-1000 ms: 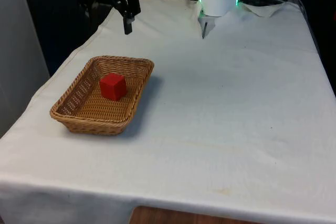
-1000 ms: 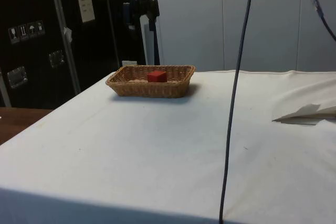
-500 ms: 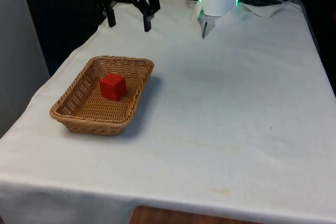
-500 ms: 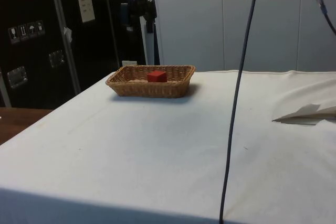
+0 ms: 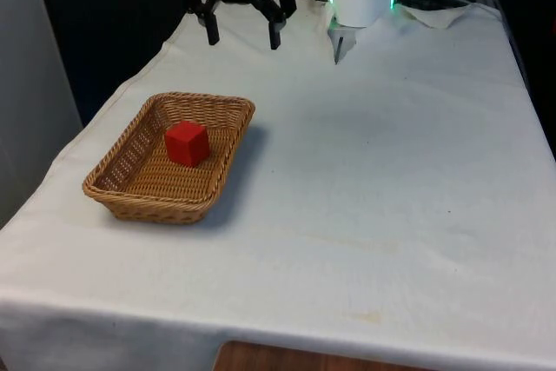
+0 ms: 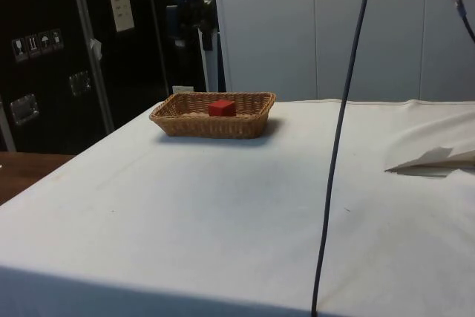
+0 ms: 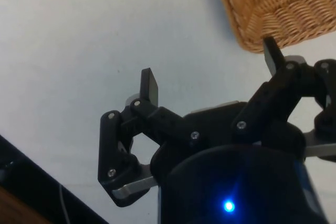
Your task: Pick up the cube and place it into the basket.
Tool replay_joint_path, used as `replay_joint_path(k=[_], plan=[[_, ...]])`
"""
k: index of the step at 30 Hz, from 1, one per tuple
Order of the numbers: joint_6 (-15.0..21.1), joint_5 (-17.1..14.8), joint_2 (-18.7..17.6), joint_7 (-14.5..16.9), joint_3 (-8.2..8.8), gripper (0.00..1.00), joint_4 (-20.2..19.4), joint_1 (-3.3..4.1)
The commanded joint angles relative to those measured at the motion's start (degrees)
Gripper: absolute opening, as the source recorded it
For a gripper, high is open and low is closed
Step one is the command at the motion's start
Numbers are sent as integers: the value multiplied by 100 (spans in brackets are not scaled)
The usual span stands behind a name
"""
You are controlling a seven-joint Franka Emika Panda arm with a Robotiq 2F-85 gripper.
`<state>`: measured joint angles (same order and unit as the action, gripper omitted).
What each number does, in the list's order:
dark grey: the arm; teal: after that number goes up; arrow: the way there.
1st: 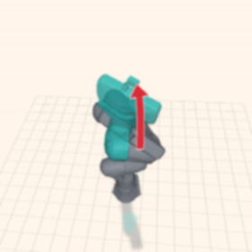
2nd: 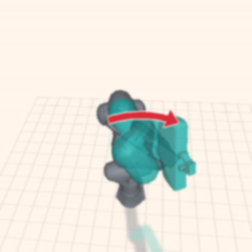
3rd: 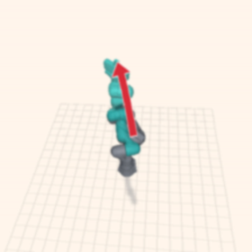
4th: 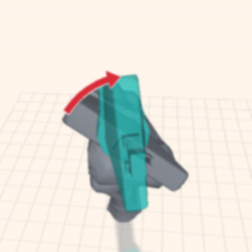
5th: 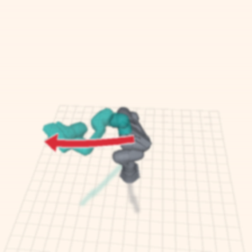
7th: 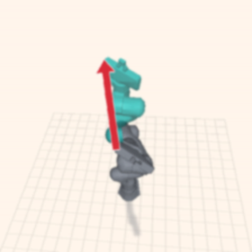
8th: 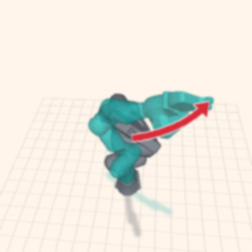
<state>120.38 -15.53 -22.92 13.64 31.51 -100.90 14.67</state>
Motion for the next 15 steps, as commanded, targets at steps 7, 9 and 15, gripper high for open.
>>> replay_joint_path(k=[7, 9, 15], plan=[[0, 46, 103, 0, -149, 100, -92, 6], [46, 132, 195, -52, -183, 100, -195, 63], [40, 189, 298, -52, -367, 100, -292, 63]])
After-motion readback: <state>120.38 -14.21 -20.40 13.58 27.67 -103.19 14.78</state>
